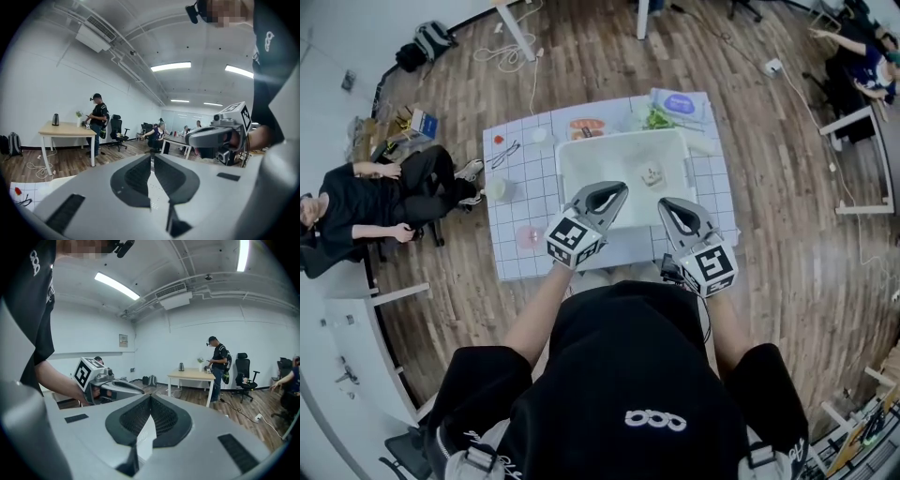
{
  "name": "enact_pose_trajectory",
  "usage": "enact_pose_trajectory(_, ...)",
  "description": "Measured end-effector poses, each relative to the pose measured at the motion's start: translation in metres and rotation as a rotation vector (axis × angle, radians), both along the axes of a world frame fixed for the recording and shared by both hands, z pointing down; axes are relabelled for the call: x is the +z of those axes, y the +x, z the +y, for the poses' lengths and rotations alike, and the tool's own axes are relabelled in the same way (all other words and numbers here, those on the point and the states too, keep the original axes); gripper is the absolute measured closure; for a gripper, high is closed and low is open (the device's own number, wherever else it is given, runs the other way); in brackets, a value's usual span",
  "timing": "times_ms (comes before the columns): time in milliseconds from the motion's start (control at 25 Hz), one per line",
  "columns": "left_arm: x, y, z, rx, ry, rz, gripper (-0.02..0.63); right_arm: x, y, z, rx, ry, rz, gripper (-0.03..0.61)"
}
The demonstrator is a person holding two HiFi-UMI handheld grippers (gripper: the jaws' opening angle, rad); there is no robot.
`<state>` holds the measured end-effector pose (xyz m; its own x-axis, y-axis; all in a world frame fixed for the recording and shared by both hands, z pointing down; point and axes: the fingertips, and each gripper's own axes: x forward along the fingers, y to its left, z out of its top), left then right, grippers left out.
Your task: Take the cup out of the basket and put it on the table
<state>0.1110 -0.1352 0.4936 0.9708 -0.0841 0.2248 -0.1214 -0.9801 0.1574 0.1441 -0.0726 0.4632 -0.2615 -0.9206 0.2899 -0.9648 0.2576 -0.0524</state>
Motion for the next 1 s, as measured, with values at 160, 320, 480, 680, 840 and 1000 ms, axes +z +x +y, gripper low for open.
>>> enact_pose_trajectory(160, 0.028, 0.035, -0.010, 0.062, -0.014, -0.090, 0.513, 0.003, 0.016, 0.005, 0.021, -0.013, -0.002, 0.554)
enact_pose_trajectory(320, 0.064, 0.066, -0.021, 0.114, -0.028, -0.190, 0.462, 0.006, 0.034, 0.009, 0.043, -0.022, -0.005, 0.554)
enact_pose_trajectory(480, 0.111, 0.089, -0.030, 0.156, -0.070, -0.310, 0.445, 0.012, 0.048, 0.013, 0.057, -0.033, -0.009, 0.554)
enact_pose_trajectory(680, 0.169, 0.104, -0.046, 0.148, -0.117, -0.438, 0.445, 0.021, 0.062, 0.015, 0.061, -0.051, -0.013, 0.554)
enact_pose_trajectory(840, 0.204, 0.113, -0.056, 0.135, -0.140, -0.512, 0.445, 0.029, 0.072, 0.015, 0.064, -0.070, -0.020, 0.554)
enact_pose_trajectory(1000, 0.233, 0.119, -0.064, 0.127, -0.160, -0.574, 0.445, 0.039, 0.078, 0.013, 0.068, -0.089, -0.034, 0.554)
